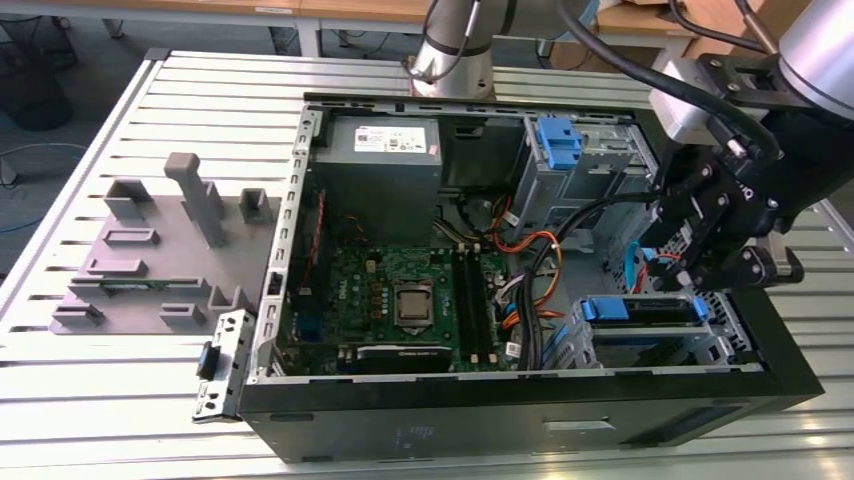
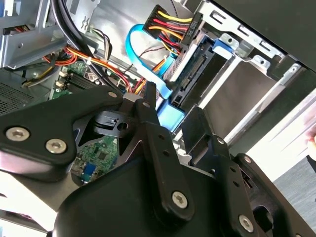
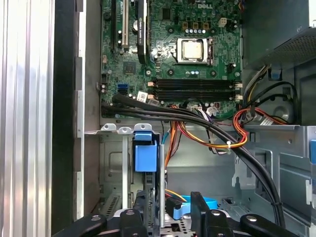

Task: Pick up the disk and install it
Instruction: 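Insert the first disk wire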

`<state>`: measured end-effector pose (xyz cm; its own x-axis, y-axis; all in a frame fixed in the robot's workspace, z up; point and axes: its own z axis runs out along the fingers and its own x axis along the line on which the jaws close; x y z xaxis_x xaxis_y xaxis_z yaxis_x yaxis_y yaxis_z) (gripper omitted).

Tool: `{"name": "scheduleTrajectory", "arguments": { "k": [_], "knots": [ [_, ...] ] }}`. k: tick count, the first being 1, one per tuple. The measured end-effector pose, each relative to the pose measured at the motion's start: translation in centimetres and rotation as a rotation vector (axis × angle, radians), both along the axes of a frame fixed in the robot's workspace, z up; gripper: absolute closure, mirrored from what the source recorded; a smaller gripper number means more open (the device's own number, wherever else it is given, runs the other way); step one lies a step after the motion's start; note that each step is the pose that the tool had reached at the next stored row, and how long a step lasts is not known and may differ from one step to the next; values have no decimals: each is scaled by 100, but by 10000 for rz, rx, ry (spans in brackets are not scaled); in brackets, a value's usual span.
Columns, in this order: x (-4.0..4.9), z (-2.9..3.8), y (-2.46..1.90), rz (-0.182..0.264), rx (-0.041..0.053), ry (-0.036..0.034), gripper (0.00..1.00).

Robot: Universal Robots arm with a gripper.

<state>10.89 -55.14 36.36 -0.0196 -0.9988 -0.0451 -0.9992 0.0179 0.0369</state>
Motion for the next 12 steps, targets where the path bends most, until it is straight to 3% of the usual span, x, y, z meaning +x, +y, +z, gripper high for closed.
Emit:
{"name": "scheduleTrajectory", "arguments": {
  "k": [12],
  "knots": [
    [67, -78, 8, -13, -41, 0, 52]
  ]
}}
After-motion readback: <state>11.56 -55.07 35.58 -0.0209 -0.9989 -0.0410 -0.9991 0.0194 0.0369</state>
